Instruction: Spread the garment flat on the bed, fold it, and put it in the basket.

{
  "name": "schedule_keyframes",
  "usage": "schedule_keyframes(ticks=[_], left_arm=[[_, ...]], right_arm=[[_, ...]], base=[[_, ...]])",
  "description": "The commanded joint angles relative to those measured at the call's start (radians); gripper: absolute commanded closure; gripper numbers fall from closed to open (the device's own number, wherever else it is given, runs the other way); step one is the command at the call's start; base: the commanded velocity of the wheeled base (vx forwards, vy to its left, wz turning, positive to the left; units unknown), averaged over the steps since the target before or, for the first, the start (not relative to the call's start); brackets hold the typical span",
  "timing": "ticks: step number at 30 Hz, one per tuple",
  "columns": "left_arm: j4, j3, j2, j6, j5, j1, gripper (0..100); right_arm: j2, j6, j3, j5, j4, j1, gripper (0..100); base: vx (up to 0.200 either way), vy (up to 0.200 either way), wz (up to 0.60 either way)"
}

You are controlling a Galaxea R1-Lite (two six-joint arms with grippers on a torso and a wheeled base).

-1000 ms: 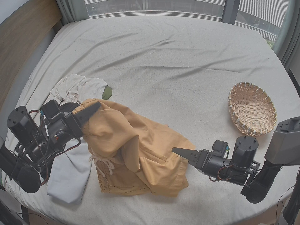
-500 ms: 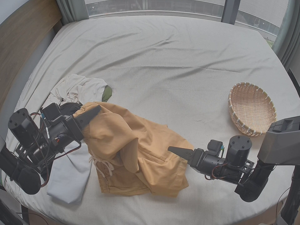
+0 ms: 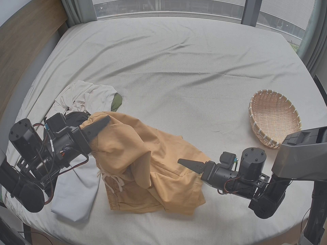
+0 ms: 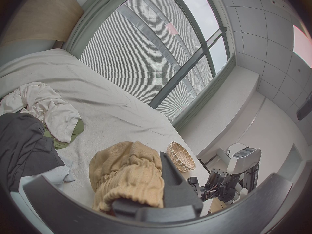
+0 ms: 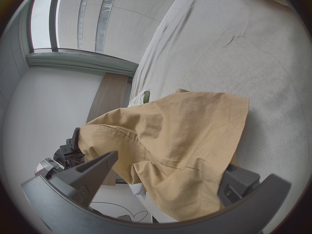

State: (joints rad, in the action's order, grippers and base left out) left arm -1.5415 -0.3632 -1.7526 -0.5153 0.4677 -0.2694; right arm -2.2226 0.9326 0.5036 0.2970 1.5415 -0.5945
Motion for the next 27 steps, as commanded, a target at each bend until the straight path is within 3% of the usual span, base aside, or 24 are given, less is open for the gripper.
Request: schedule_keyframes(ticks=[1,14,19,26,27], left_arm=[[0.000,0.000,0.002,0.000,0.000,0.002,100],[-0.002,0.007,0.005,0.000,0.002,0.004,100],[-0.002,0.018,0.005,0.000,0.000,0.006,100],[-0.002,0.030,0.007,0.000,0.000,0.004,100],[-0.002,0.030,0.007,0.000,0.000,0.004,100]], right_arm=[[-0.005,0.000,-0.008,0.004,0.000,0.004,100],[0.236,-0.006,-0.158,0.045,-0.001,0.074,100],[0.239,-0.009,-0.188,0.086,-0.001,0.117,100],[0.204,-0.012,-0.178,0.103,-0.001,0.108,100],[0.196,-0.017,-0.178,0.120,-0.001,0.105,0]], base=[[0.000,0.000,0.00],[0.000,0.000,0.00],[0.000,0.000,0.00],[0.000,0.000,0.00],[0.000,0.000,0.00]])
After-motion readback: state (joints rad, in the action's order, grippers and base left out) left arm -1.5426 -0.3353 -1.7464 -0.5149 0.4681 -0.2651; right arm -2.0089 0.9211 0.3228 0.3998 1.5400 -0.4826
